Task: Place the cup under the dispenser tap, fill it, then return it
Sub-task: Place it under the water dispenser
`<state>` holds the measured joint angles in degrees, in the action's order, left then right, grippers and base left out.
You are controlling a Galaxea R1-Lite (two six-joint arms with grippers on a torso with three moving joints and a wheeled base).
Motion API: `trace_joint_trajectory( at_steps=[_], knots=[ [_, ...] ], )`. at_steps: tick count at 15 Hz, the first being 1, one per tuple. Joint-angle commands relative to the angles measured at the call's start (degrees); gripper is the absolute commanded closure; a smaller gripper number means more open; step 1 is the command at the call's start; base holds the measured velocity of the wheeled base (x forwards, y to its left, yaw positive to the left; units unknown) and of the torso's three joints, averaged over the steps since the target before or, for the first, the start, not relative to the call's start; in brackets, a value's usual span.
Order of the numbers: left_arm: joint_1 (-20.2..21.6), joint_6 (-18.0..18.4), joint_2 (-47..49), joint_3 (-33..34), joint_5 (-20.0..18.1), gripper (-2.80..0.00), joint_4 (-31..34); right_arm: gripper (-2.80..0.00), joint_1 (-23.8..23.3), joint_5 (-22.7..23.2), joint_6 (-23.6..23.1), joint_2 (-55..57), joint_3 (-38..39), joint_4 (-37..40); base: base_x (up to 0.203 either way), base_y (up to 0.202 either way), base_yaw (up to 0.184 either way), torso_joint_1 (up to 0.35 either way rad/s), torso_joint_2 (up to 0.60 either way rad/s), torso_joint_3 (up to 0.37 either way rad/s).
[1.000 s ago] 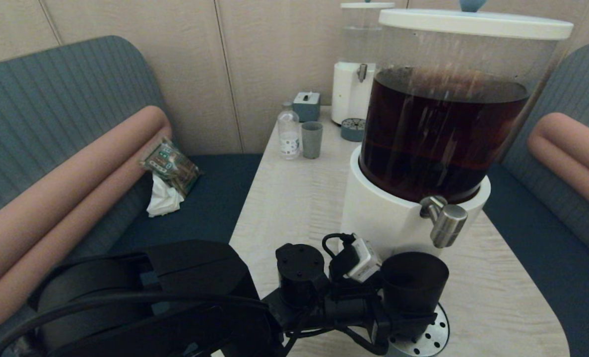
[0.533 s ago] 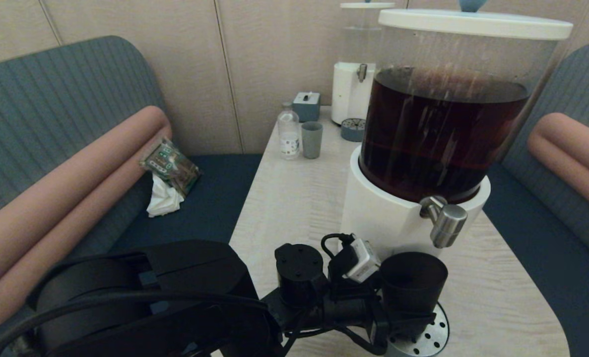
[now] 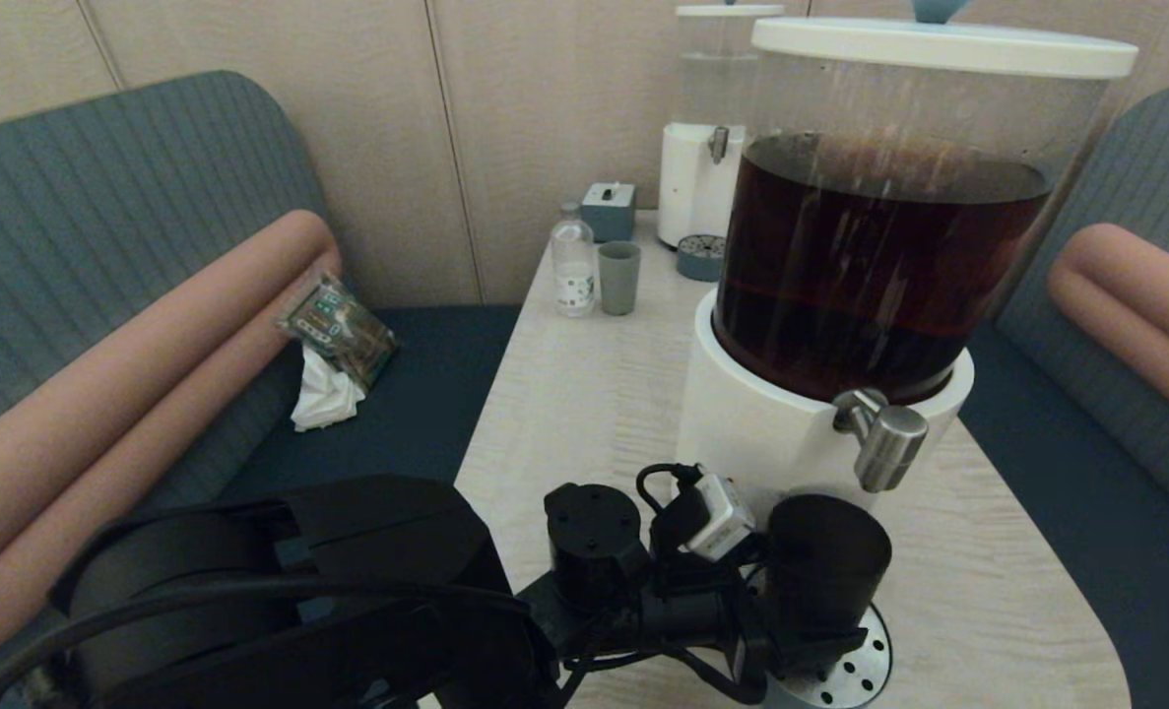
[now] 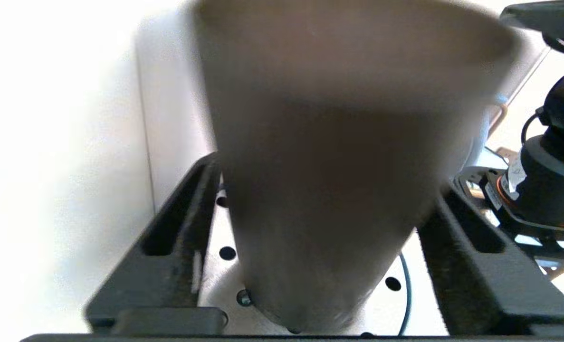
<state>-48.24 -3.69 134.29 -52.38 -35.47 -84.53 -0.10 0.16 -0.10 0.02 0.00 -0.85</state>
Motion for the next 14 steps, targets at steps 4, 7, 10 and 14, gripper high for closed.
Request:
trace_joint_trajectory(
  at_steps=[4,7,10,14],
  knots=[
    [0.0,-0.1,-1.0,0.3,-0.2,-2.8,-0.7,0.0,0.0,0.0,-0.1,-0.2,0.4,0.0,0.0,0.0,0.0,0.0,0.0,0.0],
    [0.0,0.0,-1.7,0.8,-0.1,-2.8,-0.7,0.0,0.0,0.0,-0.1,-0.2,0.4,0.0,0.0,0.0,0.0,0.0,0.0,0.0],
    [0.0,0.1,-2.8,1.9,-0.2,-2.8,-0.8,0.0,0.0,0.0,-0.1,-0.2,0.4,0.0,0.0,0.0,0.0,0.0,0.0,0.0],
    [0.0,0.4,-5.9,6.7,-0.2,-2.8,-0.8,0.0,0.0,0.0,-0.1,-0.2,0.4,0.0,0.0,0.0,0.0,0.0,0.0,0.0]
  ],
)
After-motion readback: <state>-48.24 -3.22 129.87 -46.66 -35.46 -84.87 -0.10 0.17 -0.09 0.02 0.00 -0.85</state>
